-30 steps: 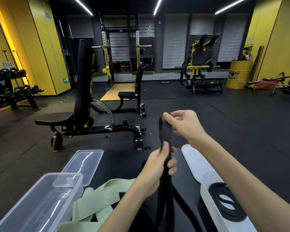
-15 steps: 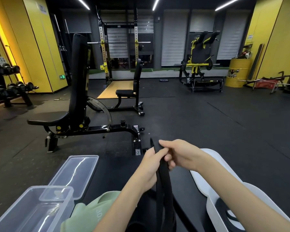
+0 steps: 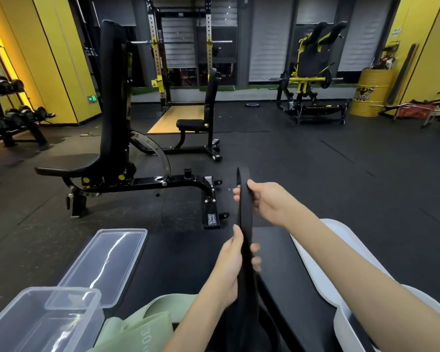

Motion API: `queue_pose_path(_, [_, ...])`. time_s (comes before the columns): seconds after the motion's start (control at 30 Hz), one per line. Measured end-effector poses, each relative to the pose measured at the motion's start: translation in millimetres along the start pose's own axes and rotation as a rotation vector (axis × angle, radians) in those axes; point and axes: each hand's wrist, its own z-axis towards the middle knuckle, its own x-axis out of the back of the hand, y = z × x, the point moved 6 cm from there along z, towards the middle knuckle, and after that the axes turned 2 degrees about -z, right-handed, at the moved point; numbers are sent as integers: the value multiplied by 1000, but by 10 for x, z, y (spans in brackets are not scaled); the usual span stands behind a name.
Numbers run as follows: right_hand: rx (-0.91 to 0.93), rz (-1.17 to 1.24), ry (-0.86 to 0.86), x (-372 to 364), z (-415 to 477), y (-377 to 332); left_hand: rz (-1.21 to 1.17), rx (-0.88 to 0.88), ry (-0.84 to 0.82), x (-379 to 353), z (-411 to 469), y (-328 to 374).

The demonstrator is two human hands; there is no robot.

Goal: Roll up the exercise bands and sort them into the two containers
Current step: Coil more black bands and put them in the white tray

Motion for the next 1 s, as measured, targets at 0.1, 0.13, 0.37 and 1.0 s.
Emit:
queue_pose_path(0.1, [-127,13,-102,-9,83,218,-102,52,7,-38,130,6])
queue_pose_path(0.13, [-187,-37,-145,-4,62,309,-111,63,-9,-60,158,0])
queue_pose_path(0.37, [-373,-295,-253,166,72,581,-170,123,-23,34,339,-98])
queue_pose_path(1.0, [-567,-122,-65,263,613,1167,63,88,198,475,667,-195])
